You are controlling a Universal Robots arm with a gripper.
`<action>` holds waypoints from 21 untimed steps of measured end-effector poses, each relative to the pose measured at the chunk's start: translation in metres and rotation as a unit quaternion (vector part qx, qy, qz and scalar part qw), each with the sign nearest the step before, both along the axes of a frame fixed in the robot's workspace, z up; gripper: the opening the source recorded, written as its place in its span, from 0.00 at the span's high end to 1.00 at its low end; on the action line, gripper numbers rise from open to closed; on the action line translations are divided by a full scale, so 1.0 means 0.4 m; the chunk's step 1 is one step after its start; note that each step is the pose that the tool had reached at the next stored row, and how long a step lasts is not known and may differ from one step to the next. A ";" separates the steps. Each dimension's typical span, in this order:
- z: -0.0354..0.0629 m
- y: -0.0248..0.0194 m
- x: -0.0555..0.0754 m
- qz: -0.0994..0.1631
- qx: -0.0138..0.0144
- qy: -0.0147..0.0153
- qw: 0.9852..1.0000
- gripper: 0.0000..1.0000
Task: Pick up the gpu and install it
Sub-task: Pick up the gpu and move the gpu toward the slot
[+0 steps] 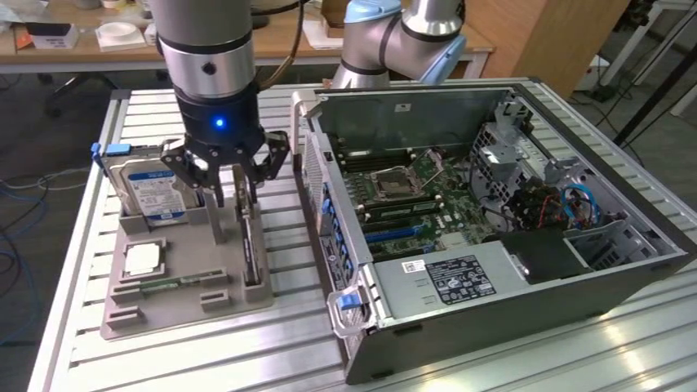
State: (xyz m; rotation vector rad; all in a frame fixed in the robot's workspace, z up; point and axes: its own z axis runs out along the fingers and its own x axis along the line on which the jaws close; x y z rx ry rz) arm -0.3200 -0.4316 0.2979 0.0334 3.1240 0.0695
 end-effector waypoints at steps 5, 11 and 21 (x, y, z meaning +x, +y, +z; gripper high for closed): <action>-0.023 0.000 0.000 0.000 0.000 0.000 1.000 0.53; -0.044 0.000 0.000 0.000 0.000 0.000 1.000 0.53; -0.086 -0.030 0.006 0.000 0.000 0.001 1.000 0.53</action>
